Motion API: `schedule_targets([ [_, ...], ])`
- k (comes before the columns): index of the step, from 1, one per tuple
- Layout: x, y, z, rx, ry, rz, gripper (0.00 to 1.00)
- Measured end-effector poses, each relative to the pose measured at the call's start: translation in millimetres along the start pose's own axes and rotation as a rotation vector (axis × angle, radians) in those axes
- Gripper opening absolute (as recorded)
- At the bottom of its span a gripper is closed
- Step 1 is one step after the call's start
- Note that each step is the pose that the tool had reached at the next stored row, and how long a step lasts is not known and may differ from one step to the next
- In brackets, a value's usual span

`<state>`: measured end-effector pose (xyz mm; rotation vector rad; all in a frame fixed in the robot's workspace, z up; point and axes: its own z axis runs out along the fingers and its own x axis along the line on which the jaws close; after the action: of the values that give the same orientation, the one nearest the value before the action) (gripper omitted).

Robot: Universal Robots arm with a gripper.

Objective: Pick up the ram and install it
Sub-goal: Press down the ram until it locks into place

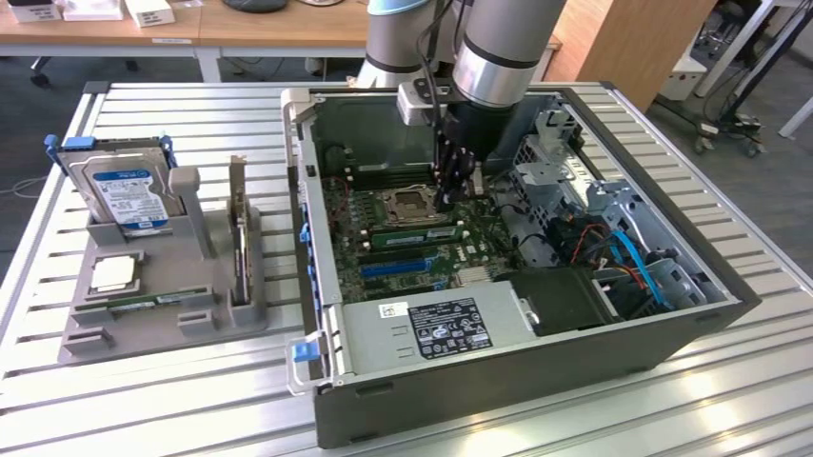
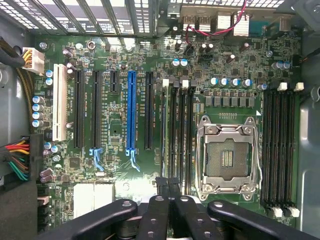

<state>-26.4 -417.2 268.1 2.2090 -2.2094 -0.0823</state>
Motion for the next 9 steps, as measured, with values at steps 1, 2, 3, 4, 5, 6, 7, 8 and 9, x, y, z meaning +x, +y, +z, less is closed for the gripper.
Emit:
schedule_targets([
  [1,0.0,0.0,0.0,0.0,0.0,0.0,0.11],
  [2,0.0,0.0,0.0,0.0,0.0,0.0,0.1],
  [3,0.0,0.0,0.0,-0.0001,0.0,0.0,0.1],
  [4,0.0,0.0,0.0,0.0,0.0,0.0,0.1],
  [5,0.0,0.0,0.0,0.0,0.0,0.0,0.1],
  [6,0.0,0.0,0.0,0.0,0.0,0.0,0.1],
  [7,0.0,0.0,0.0,0.0,0.0,0.0,0.1],
  [8,0.0,0.0,0.0,0.0,0.0001,0.0,0.1],
  [9,0.0,0.0,0.0,0.0,0.0,0.0,0.1],
])
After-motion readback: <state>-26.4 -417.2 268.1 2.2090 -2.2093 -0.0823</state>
